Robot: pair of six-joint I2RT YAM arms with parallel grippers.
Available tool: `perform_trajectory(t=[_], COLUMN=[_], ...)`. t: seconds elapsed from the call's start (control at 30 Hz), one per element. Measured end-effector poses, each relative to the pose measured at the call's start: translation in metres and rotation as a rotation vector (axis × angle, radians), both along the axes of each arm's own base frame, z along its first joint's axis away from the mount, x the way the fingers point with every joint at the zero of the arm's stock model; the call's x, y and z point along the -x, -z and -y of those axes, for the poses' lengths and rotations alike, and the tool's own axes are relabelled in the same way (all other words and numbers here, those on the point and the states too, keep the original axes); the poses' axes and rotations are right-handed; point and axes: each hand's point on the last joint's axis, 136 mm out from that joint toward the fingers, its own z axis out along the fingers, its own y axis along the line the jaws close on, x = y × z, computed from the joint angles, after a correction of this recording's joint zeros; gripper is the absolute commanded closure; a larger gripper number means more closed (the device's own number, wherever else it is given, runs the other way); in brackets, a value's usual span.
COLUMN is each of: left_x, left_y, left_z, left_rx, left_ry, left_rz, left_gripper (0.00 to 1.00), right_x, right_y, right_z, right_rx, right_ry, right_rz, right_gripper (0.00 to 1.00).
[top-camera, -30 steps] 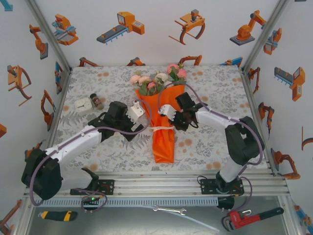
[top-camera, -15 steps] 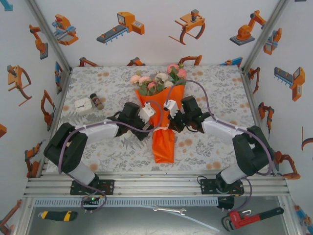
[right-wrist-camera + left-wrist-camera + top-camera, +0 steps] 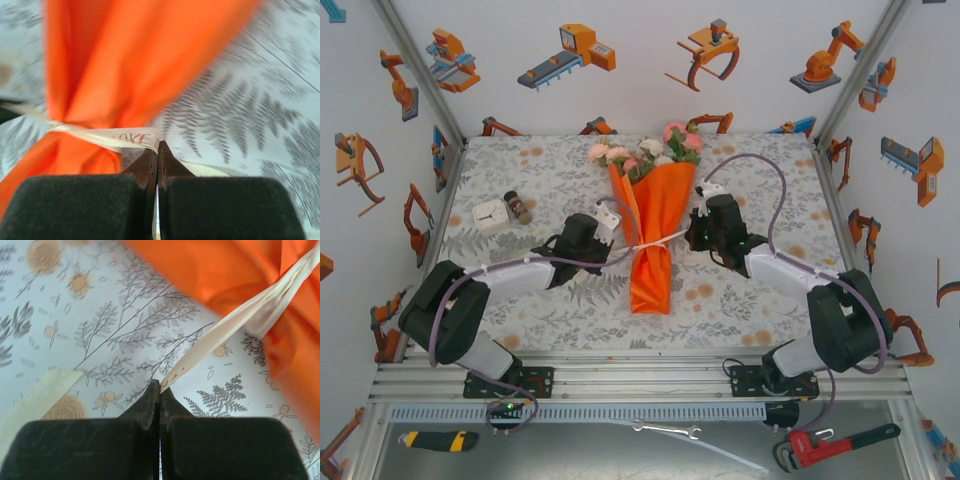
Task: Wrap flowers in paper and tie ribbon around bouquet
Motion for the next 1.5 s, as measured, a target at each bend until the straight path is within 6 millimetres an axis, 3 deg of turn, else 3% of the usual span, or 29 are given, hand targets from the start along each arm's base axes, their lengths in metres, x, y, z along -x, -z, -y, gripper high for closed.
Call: perform_trajectory(t=[0.13,0.33,0.57,0.67,0.73,0.77,0.83,0.93,1.1,1.3,1.4,1.5], left_x=[0.001,0.0,-0.003,0.001,0.005,0.006,0.009,0.009,0.004,0.005,0.005,0.01], left_y=[-0.003,-0.016,-0.018,-0.019,-0.023,-0.025,-0.031,-0.047,-0.085,-0.132,-0.131,-0.113], left_z=[-0.024,-0.04,-0.061,-0.053,-0.048,-0.045,-0.035,-0.019,-0.019,-0.045,-0.071,-0.095], left_rx=[0.088,0.195,0.298,0.329,0.347,0.348,0.348,0.364,0.386,0.317,0.25,0.175], left_ry=[-0.124,-0.224,-0.316,-0.273,-0.243,-0.23,-0.198,-0.153,-0.158,-0.246,-0.326,-0.388], left_rz=[-0.009,-0.006,-0.055,-0.084,-0.09,-0.084,-0.074,-0.051,0.012,0.057,0.021,-0.055], left_gripper=[1.0,1.0,1.0,1.0,0.82,0.74,0.51,0.36,0.3,0.27,0.25,0.23], right_x=[-0.002,-0.011,-0.005,-0.003,-0.002,-0.002,-0.002,0.004,0.013,0.023,0.034,0.038], right_y=[0.027,0.04,0.056,0.058,0.055,0.053,0.047,0.041,0.028,0.02,0.025,0.037], right_z=[0.035,0.085,0.111,0.115,0.115,0.115,0.119,0.123,0.13,0.123,0.105,0.088], right_rx=[0.03,-0.078,-0.159,-0.169,-0.187,-0.194,-0.204,-0.182,-0.091,0.023,0.053,0.071], right_ry=[0.203,0.44,0.565,0.564,0.52,0.501,0.475,0.432,0.357,0.222,0.146,0.093], right_rz=[-0.105,-0.198,-0.29,-0.306,-0.308,-0.306,-0.298,-0.305,-0.333,-0.363,-0.389,-0.415], right_gripper=[1.0,1.0,1.0,1.0,1.0,0.94,0.7,0.54,0.45,0.43,0.43,0.45])
